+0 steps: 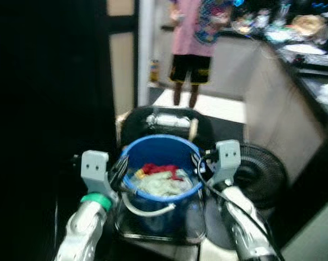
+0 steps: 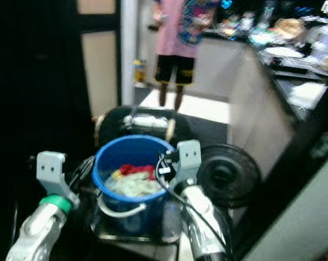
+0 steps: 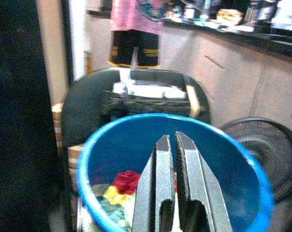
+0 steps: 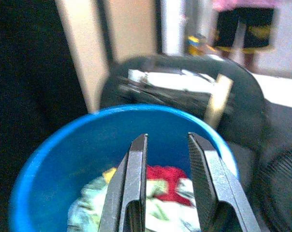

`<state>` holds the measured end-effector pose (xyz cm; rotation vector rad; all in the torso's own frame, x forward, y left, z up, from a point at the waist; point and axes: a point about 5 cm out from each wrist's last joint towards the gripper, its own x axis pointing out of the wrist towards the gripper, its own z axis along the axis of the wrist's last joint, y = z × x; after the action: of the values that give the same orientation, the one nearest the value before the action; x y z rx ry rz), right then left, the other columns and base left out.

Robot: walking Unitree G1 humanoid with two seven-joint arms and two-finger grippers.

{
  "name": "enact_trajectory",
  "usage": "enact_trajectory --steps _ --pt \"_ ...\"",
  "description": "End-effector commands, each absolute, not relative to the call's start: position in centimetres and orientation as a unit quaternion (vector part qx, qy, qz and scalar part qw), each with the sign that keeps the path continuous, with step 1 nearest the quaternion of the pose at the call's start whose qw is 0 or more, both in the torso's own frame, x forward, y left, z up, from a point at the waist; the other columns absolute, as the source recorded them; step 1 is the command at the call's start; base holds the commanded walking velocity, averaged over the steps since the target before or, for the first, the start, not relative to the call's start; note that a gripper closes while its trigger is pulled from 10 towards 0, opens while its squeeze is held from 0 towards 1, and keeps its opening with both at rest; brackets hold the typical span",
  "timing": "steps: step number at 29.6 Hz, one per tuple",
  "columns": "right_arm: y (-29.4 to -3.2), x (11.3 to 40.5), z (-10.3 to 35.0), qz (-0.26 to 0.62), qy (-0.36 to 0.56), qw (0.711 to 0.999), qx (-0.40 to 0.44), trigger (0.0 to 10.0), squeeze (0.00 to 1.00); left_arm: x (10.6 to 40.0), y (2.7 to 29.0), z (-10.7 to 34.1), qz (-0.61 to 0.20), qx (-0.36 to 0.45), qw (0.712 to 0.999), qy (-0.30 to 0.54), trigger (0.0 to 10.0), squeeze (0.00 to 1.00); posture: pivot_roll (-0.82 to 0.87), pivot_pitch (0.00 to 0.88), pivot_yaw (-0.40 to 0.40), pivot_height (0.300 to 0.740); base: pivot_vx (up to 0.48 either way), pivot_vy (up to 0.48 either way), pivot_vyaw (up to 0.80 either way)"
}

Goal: Clothes washing

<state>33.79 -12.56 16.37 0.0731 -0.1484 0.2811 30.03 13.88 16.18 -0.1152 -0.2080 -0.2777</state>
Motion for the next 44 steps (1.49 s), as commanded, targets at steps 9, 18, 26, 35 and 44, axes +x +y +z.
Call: enact_trajectory --steps 9,18,26,35,44 --pt "-12.47 33.69 15.98 0.139 -0.069 0.987 0.032 10.0 0.00 30.00 13.87 15.65 -0.136 -0.060 0.985 -0.090 10.0 0.00 -0.02 0.004 0.019 0.740 0.000 0.000 0.00" --pt "-12.48 33.78 16.06 0.137 -0.069 0.988 0.031 10.0 0.00 30.15 13.78 15.72 -0.134 -0.063 0.985 -0.091 10.0 0.00 -0.02 0.005 0.020 0.740 0.000 0.000 0.00" --pt "-12.66 33.68 15.54 0.131 -0.058 0.989 0.027 10.0 0.00 30.52 13.78 15.33 -0.111 -0.049 0.989 -0.081 10.0 0.00 -0.02 0.013 0.021 0.740 0.000 0.000 0.00" --pt "-12.71 33.64 15.42 0.130 -0.057 0.990 0.026 10.0 0.00 30.52 13.60 15.28 -0.112 -0.048 0.989 -0.078 10.0 0.00 -0.02 0.014 0.023 0.740 0.000 0.000 0.00" --pt "-12.16 33.46 15.43 0.146 -0.061 0.987 0.019 10.0 0.00 30.37 13.30 15.46 -0.116 -0.050 0.988 -0.092 10.0 0.00 -0.03 0.008 0.022 0.740 0.000 0.000 0.00"
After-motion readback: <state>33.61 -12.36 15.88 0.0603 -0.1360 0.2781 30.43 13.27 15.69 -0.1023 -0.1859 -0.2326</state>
